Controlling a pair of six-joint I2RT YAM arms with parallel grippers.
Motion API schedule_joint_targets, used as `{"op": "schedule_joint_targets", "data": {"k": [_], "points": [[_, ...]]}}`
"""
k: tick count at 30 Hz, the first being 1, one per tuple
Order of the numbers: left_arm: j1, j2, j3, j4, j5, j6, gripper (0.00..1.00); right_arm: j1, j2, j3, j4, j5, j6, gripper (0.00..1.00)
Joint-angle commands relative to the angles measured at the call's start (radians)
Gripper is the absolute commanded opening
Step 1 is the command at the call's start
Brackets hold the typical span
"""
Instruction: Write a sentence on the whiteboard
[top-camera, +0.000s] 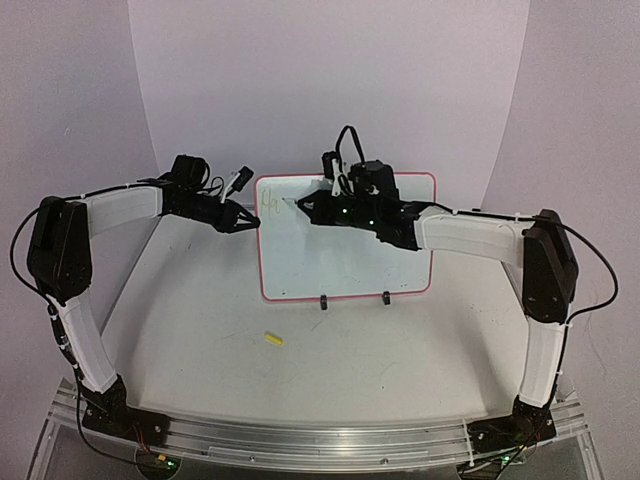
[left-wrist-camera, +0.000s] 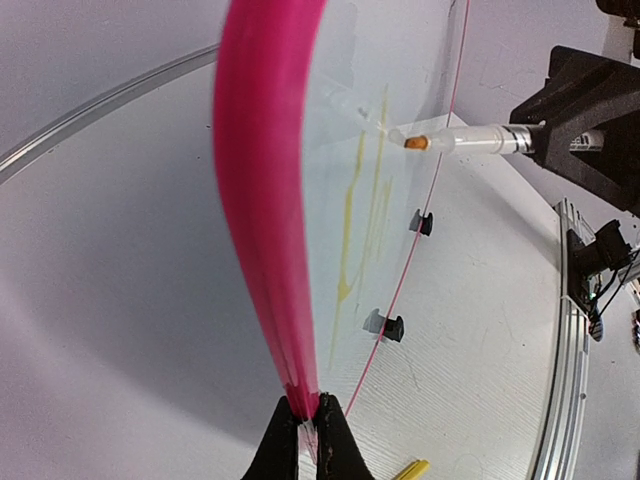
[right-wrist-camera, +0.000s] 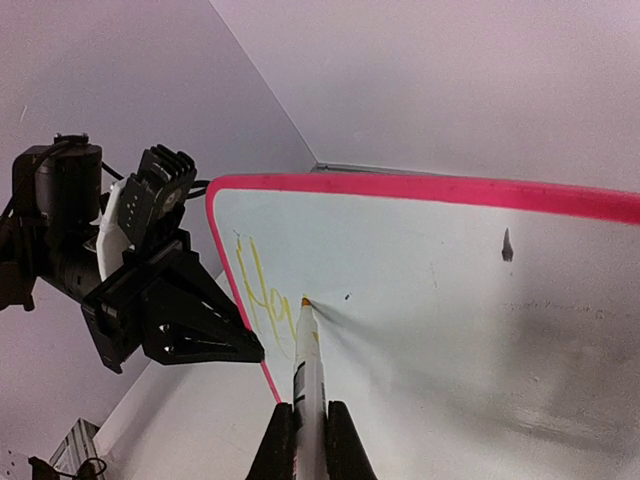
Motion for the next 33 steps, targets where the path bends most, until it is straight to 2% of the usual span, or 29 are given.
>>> {"op": "schedule_joint_targets", "data": {"k": [1, 16, 23, 33], "points": [[-0.002, -0.056, 0.005, 0.021, -0.016, 0.016, 0.0, -0.003, 0.017, 0.016, -0.018, 0.028, 0.011, 0.0], [-0.004, -0.061, 0.005, 0.02, -0.015, 0.014, 0.0, -0.001, -0.031, -0.109, -0.009, -0.034, 0.023, 0.0], [-0.004, -0.064, 0.004, 0.02, -0.017, 0.016, 0.0, 0.009, -0.103, -0.126, 0.066, -0.104, 0.017, 0.0], [-0.005, -0.062, 0.004, 0.022, -0.016, 0.014, 0.0, 0.025, -0.08, -0.074, 0.069, 0.009, -0.002, 0.0]]}}
